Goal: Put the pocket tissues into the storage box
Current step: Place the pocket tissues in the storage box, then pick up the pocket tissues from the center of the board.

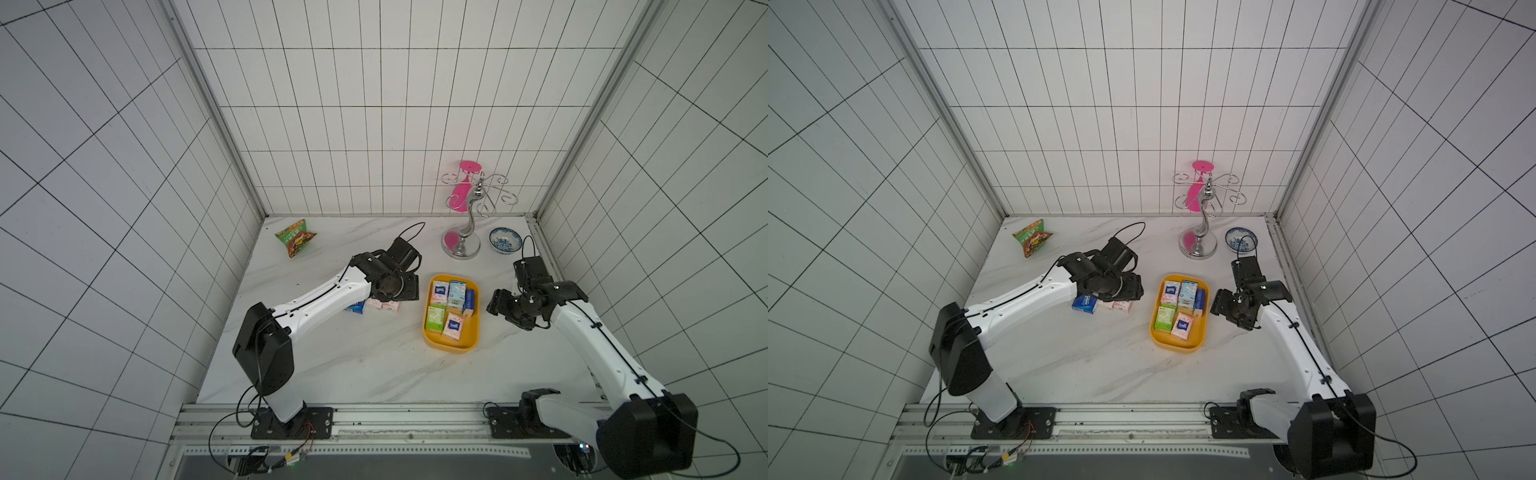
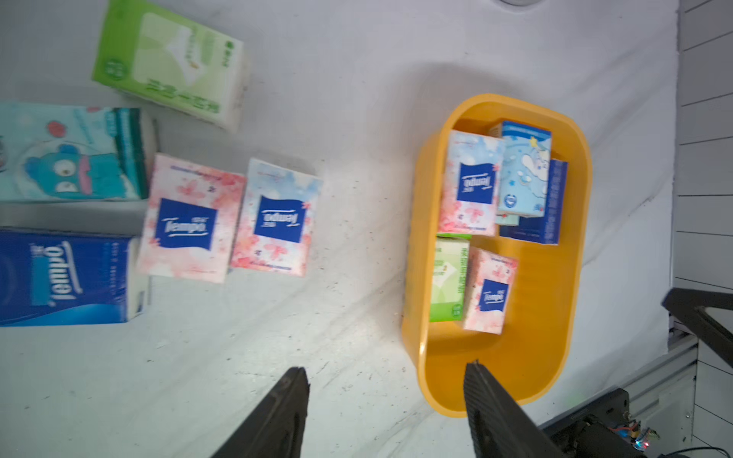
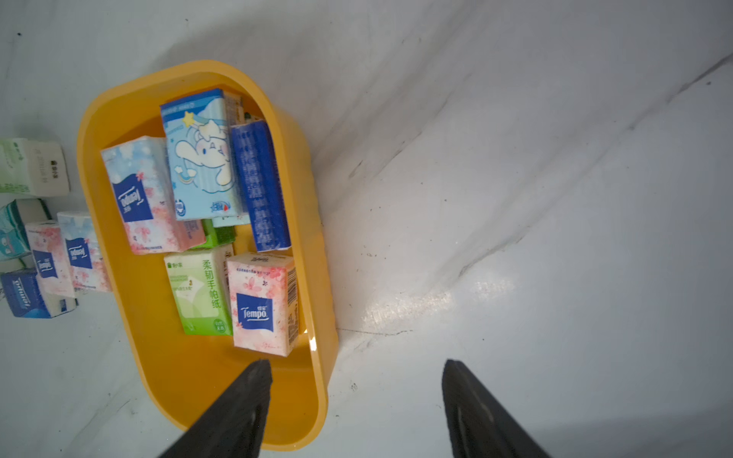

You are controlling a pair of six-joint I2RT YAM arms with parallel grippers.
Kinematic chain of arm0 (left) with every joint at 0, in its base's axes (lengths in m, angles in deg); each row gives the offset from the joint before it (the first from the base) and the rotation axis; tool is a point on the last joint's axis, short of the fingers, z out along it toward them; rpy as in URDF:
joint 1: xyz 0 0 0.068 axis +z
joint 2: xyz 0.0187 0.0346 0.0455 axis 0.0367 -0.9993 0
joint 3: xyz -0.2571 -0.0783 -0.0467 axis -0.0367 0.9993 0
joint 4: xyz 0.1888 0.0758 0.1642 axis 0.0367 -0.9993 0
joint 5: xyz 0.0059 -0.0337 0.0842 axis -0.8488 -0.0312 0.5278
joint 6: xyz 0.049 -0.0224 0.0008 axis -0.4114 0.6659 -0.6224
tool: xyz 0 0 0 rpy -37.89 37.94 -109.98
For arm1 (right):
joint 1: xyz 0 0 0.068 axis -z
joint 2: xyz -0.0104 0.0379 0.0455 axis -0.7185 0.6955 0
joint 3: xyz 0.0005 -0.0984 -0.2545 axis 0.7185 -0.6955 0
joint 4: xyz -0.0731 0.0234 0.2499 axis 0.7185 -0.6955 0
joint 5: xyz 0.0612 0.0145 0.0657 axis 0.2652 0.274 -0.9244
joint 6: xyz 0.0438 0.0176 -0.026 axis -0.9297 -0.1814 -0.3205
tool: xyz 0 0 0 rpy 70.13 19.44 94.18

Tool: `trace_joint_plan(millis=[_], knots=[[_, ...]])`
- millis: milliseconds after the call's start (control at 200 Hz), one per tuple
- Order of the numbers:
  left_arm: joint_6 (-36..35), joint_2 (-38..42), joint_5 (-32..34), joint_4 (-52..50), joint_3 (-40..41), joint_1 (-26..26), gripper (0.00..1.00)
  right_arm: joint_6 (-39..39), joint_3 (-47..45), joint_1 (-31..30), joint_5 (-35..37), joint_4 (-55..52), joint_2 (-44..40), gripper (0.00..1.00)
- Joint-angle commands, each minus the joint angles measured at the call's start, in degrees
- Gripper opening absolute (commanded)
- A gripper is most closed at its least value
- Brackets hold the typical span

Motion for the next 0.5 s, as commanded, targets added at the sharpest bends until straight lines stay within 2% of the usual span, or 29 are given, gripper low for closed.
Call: trace_joint_plan(millis=[0, 105, 220, 495], knots=[[-6.79, 2.12, -3.71, 0.51, 3.04, 5.51, 0.65, -2.15, 2.18, -2.05, -0.69, 0.88, 0.71, 0.72], [-13.15, 1.28, -4.5, -0.72, 3.26, 9.55, 0.65, -3.29, 2.68, -3.15, -1.52, 2.1, 1.86, 0.72], [-17.4, -0.95, -5.61, -0.5, 3.27, 11.26, 0.64, -3.07, 4.29, -3.8, -1.49, 1.46, 4.14, 0.72], [-18.2, -8.71, -3.62, 0.65, 0.77, 11.29, 0.58, -3.6, 4.43, -4.08, -2.0, 1.7, 3.62, 0.72]])
